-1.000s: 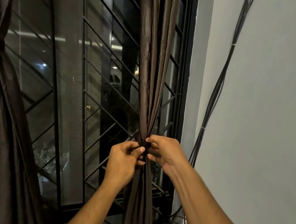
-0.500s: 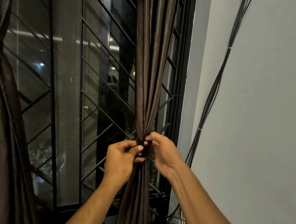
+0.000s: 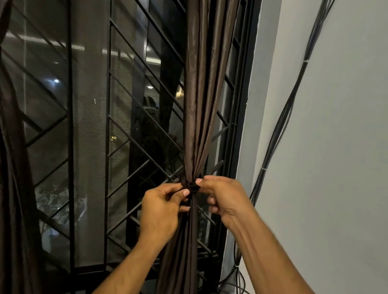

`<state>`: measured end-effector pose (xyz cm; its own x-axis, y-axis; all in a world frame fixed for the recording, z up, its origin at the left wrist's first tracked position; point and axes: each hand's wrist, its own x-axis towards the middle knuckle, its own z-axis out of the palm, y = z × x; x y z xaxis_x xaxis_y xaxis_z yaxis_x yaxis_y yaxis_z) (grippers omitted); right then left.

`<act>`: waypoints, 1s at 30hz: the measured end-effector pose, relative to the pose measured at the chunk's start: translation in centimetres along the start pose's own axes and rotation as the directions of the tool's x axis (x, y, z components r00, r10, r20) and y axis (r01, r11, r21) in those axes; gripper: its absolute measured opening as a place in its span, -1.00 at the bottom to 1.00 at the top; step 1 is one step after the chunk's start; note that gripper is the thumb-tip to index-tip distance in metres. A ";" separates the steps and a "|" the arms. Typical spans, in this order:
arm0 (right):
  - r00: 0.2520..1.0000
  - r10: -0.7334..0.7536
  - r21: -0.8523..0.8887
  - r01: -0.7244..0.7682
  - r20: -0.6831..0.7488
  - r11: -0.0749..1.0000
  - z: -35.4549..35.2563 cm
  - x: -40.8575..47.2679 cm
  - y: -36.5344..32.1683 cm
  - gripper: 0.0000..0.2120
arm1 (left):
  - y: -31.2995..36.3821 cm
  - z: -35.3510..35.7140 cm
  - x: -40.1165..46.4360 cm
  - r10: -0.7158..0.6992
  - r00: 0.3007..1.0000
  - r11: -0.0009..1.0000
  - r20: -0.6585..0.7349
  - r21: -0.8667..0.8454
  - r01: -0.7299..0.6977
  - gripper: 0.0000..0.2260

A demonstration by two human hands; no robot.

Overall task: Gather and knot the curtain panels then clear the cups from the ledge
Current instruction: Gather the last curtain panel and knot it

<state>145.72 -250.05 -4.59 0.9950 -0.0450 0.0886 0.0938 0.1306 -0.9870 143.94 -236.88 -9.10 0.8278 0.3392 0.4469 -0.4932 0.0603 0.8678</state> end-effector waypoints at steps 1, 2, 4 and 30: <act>1.000 -0.007 -0.032 0.007 -0.002 0.999 0.0 0.0 -0.3 -0.69 | 0.0 0.1 -0.1 0.029 1.000 0.999 -0.005 0.043 -0.029 -0.76; 1.000 -0.025 -0.073 0.025 0.007 0.997 -0.1 0.0 -0.6 -0.69 | 0.0 0.1 -0.3 0.058 0.998 0.995 -0.008 0.083 -0.057 -0.76; 0.997 -0.066 -0.154 0.071 0.038 0.986 -0.1 -0.1 -1.1 -0.69 | -0.1 0.0 -0.6 0.108 0.994 0.985 -0.008 0.138 -0.106 -0.74; 0.919 -0.382 -0.335 0.392 0.100 0.857 0.6 -1.2 1.2 -0.91 | -0.7 0.1 0.9 -0.237 0.967 0.935 0.092 -0.250 0.252 -0.84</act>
<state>144.70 -249.25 -5.80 0.8818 0.0077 0.4716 0.4597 -0.2378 -0.8556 145.00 -236.69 -9.27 0.9419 0.2274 0.2470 -0.3190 0.3764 0.8698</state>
